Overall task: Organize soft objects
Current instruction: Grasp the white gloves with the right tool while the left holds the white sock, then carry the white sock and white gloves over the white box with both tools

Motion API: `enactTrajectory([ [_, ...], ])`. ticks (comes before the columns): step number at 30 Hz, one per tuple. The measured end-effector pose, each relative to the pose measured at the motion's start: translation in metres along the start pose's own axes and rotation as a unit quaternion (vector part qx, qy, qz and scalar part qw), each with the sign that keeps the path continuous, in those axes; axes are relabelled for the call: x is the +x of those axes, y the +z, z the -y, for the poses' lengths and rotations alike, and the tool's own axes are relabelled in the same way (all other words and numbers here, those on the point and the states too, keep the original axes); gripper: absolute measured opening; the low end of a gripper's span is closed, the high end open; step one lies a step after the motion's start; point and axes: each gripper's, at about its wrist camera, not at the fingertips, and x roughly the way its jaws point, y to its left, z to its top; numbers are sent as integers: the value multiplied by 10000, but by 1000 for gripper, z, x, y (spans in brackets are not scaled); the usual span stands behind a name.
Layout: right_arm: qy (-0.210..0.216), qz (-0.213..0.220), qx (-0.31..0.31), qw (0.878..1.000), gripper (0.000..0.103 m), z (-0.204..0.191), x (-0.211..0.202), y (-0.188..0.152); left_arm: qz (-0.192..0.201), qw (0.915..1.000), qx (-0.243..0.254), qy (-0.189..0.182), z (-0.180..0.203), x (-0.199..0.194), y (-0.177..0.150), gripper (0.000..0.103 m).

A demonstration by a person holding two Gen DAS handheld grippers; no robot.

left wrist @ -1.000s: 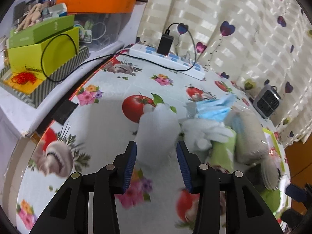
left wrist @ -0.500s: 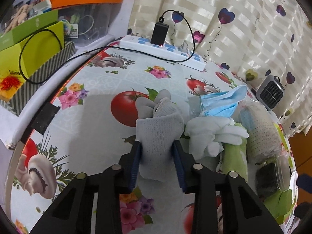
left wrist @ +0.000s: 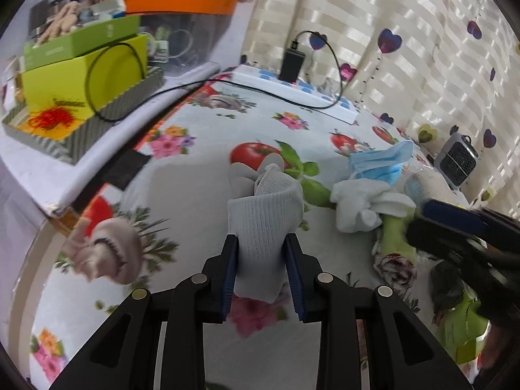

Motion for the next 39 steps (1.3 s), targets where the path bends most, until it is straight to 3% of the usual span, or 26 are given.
enactTrajectory([
  [11, -549, -793, 84, 9953, 43, -1, 91, 23, 106, 9993, -206, 291, -20, -9, -5, 27],
  [14, -535, -757, 196, 9955, 22, 2, 94, 25, 111, 9993, -210, 295, -21, -10, -5, 27],
  [16, -456, -763, 211, 9958, 18, 2, 93, 24, 124, 9993, -211, 298, -20, -11, -5, 27],
  [26, -45, -502, 10, 9987, 15, -16, 57, 10, 243, 9992, -226, 226, -13, -37, -12, 27],
  [39, 512, 255, -81, 9983, 15, -31, -38, -32, 440, 9990, 61, -44, 23, -84, -23, 28],
])
